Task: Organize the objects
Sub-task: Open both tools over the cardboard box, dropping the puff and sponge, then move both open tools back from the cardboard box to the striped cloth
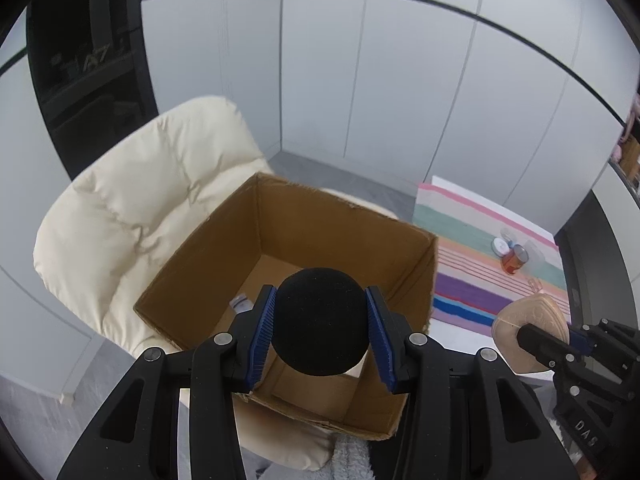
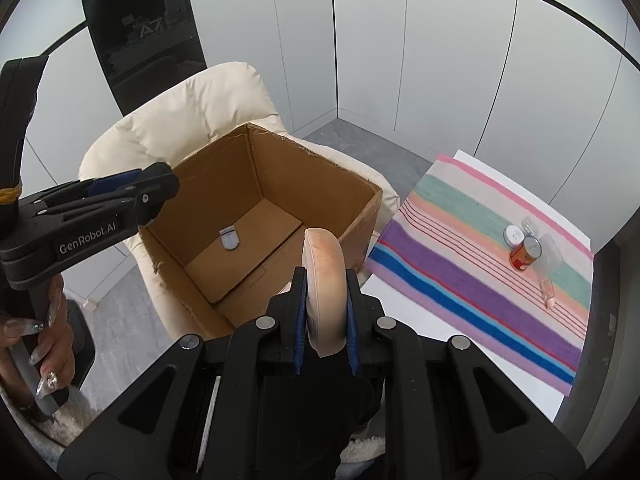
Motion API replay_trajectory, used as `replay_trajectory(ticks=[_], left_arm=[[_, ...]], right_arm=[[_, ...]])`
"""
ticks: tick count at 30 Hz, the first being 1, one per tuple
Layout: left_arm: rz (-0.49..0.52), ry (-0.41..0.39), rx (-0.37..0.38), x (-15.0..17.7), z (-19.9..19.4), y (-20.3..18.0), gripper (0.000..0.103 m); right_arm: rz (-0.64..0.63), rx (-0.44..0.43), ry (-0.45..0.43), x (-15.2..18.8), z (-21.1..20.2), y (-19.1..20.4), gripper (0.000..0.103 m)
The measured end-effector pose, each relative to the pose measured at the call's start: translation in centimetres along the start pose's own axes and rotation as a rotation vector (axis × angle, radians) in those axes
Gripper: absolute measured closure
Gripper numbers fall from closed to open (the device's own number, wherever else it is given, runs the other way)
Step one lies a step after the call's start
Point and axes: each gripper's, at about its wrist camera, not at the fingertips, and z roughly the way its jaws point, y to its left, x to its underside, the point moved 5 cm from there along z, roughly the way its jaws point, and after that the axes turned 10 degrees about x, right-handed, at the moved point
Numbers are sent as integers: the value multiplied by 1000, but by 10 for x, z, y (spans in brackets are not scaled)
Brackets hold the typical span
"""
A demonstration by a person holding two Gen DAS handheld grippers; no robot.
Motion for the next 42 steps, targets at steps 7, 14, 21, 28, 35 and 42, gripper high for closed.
replay_trajectory(ticks=[7,14,21,28,35,42], left_arm=[[32,-34,-98,-25,10,3,58],[30,24,-135,-33,50,16,57],[-5,85,-170,-35,77,39,55],[-87,126,-140,-31,80,49,11],[-71,125,-149,-31,79,43,10],[-73,126,-127,-30,78,42,11]], right_arm=[[-48,-6,30,-26,37,24,86],[-71,-1,55,-48,73,50,86],[-96,-8,97,-62,110,71,86],[-50,-13,154,-69,134,72,10],[-20,-48,127,-67,128,65,0],[-17,-48,127,-65,126,63,0]])
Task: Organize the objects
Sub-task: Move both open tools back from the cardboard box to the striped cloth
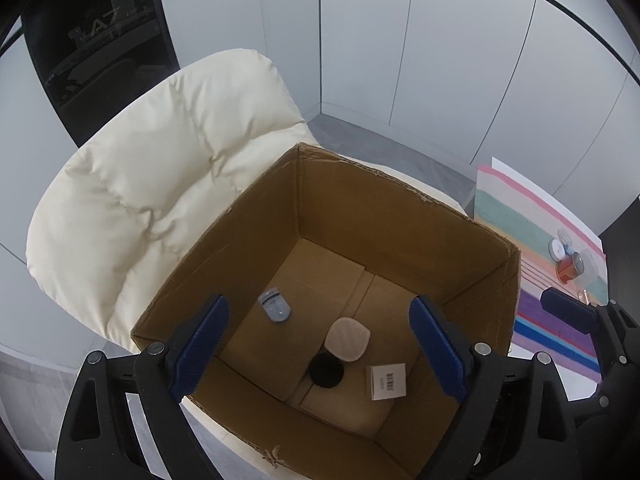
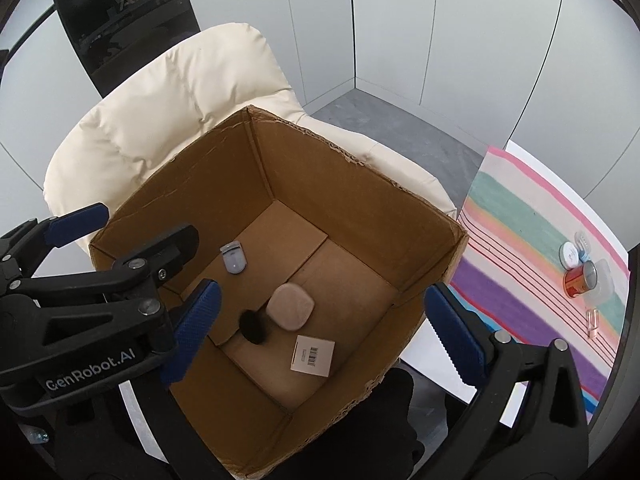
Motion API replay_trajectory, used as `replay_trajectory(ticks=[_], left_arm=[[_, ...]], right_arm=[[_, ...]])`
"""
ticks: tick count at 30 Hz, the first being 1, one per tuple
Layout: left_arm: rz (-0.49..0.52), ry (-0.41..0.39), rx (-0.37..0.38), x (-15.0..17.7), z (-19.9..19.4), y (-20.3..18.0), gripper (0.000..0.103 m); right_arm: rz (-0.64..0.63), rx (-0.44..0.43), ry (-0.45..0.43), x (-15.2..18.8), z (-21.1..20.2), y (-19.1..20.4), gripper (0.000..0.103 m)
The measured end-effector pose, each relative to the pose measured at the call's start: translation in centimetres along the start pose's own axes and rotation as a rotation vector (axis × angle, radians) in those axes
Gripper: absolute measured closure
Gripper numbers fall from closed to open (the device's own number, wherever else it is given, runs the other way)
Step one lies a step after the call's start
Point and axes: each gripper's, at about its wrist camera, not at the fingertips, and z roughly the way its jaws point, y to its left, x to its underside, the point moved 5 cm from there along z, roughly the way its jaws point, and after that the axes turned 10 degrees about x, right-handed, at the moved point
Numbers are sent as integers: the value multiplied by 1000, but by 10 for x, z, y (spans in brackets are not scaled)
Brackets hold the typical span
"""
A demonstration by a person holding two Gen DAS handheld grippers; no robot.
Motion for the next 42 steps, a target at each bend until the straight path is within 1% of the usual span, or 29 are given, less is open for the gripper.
replay_trajectory(ticks=[7,10,13,16,20,25,30,32,35,39,42], left_arm=[[15,-2,7,2,-3,-2,11],[-9,8,-16,5,-6,4,11],[-28,28,-8,8,-7,9,11],[-36,27,4,11,-12,10,11],[-5,9,0,16,-25,4,11],[40,-16,18,31,-45,-8,11],[67,-50,25,46,-63,-14,11],[55,-43,41,52,-66,-14,11],[1,-31,72,61,-69,-11,11],[-22,-37,74,71,-77,-8,11],[-24,-38,75,78,-81,-8,11]], right_arm=[[2,21,2,4,-3,-5,0],[14,27,1,5,-5,-10,0],[20,34,-2,8,-8,-14,0],[35,40,-8,12,-14,-21,0],[53,43,-19,17,-24,-29,0],[79,46,-37,24,-41,-43,0],[77,63,-50,38,-56,-48,0],[67,68,-53,45,-62,-47,0],[57,70,-60,54,-70,-48,0],[52,88,-70,67,-83,-51,0],[46,86,-74,78,-93,-52,0]])
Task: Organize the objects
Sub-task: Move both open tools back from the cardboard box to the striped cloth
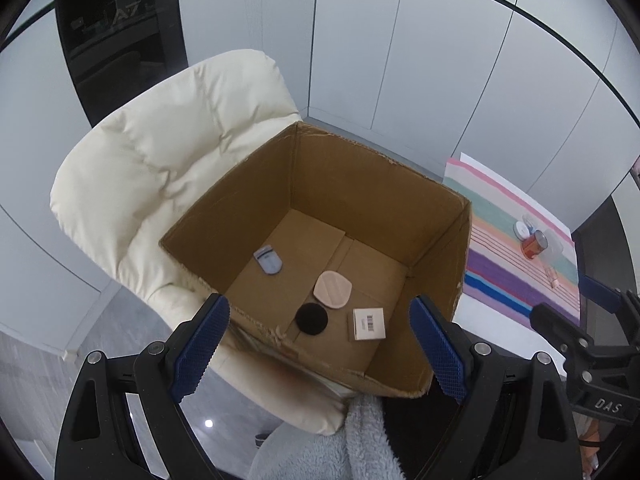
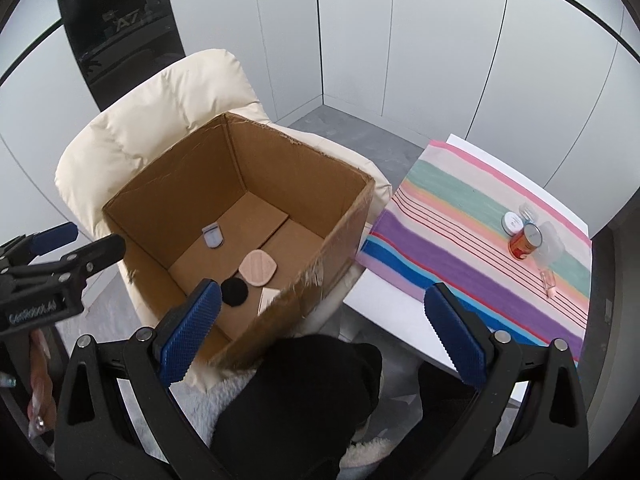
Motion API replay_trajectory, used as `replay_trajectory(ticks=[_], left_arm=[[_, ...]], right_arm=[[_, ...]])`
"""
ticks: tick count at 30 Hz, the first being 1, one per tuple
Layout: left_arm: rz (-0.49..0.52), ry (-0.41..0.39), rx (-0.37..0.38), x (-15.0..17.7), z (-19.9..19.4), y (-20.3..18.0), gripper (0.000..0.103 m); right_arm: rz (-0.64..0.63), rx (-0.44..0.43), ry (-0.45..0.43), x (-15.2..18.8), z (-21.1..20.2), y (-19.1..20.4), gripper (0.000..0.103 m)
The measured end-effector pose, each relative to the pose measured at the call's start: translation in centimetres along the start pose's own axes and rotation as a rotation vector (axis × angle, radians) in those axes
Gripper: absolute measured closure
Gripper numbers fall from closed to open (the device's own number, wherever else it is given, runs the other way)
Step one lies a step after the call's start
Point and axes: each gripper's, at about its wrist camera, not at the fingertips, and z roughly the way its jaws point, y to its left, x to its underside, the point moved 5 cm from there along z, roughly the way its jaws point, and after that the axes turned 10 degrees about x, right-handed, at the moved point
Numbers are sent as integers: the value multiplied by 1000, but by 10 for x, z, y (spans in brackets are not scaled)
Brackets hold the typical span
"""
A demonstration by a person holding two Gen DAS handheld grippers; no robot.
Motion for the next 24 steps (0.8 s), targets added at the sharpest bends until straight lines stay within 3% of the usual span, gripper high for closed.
replay_trajectory(ticks=[16,24], left_arm=[[54,-8,-30,-2,4,-9,11],[70,10,12,-7,15,-28,11]], right_arm=[[24,27,-10,10,-9,-18,0],[74,42,-3,14,-9,-39,0]])
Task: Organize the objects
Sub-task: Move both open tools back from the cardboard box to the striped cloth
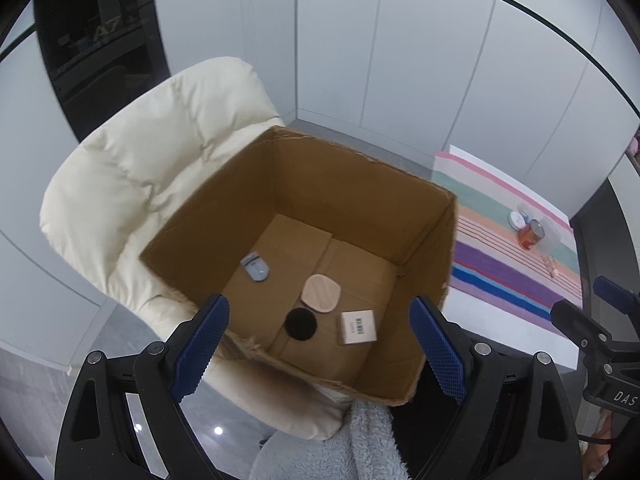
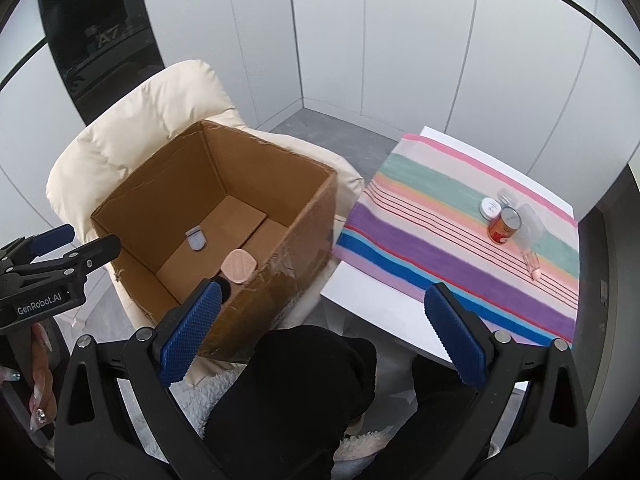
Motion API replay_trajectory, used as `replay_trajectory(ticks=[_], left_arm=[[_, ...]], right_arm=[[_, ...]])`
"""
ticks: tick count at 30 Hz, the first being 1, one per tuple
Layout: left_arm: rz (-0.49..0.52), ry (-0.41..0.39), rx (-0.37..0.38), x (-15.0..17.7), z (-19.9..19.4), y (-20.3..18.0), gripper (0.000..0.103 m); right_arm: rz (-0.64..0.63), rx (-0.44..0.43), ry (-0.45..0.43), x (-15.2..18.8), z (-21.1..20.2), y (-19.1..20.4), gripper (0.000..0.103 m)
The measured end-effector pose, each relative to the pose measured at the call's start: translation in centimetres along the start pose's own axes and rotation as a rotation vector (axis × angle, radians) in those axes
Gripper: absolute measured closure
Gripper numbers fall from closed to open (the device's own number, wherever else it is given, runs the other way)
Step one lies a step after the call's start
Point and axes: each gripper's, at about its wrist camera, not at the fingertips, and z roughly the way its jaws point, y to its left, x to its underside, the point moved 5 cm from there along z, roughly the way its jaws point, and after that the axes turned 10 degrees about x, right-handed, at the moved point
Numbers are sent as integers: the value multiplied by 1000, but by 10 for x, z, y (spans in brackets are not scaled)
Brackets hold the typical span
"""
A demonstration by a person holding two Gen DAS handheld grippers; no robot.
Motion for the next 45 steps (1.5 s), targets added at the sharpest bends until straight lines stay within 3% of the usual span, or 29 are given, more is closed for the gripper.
replay_trajectory(ticks=[18,30,45], left_arm=[[212,43,124,-18,37,-122,11],[327,9,127,-22,48,-188,11],[473,103,163,-37,115,-280,11]], right_arm=[[230,164,41,31,-4,-131,0],[371,234,70,63,-5,-212,0],[445,274,102,72,35,-277,0]])
